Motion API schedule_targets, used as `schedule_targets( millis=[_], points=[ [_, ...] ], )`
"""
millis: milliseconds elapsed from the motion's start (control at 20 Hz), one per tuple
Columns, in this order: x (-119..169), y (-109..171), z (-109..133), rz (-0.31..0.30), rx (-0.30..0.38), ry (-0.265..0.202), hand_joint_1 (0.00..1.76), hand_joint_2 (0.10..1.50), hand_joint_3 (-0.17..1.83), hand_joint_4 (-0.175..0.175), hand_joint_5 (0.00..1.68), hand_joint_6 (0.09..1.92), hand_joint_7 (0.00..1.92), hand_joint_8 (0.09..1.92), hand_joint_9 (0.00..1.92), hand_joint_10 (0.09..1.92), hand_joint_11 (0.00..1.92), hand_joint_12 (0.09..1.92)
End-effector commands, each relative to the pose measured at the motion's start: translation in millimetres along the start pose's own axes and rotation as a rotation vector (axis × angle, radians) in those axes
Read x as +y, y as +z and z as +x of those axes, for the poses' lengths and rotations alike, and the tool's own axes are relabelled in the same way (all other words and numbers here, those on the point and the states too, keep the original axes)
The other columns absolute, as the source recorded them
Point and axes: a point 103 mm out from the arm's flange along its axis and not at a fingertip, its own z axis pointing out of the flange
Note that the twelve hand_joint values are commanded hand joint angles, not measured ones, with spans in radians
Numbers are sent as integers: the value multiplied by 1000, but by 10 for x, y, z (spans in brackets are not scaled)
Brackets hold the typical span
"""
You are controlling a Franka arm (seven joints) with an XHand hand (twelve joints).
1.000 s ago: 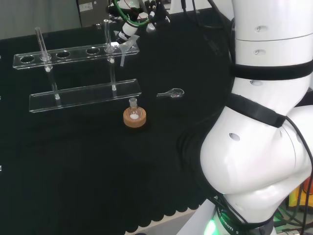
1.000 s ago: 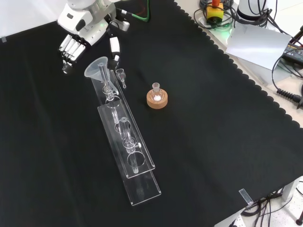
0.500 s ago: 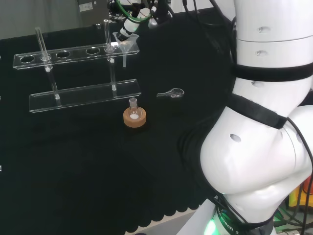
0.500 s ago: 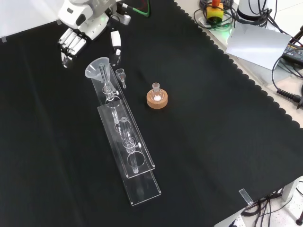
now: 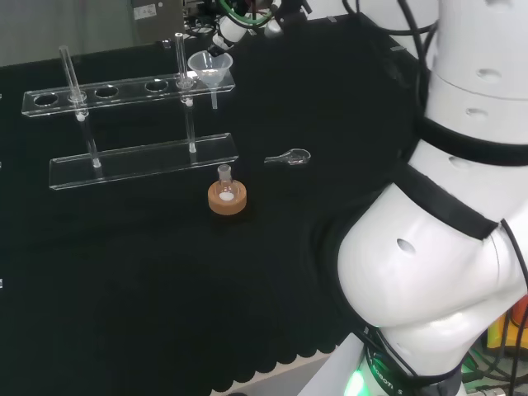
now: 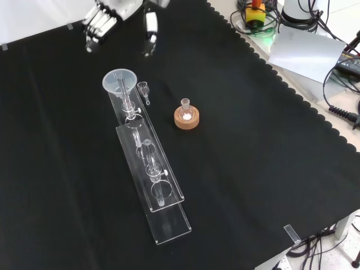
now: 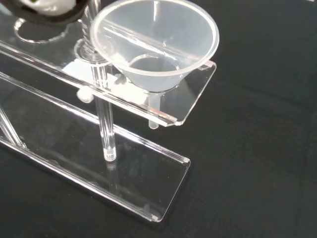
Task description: Put the funnel back on the funnel stand.
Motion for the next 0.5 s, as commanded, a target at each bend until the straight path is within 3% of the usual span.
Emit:
schedule_targets(
  millis=[50, 500],
  points=[
    [-642, -142, 155, -57, 1, 39, 662, 674, 398, -58, 111, 87, 92, 670, 254, 757, 126, 1479],
    [-1240, -127, 408, -47, 13, 75, 660, 675, 401, -58, 123, 87, 110, 679, 285, 736, 150, 1468]
  ],
)
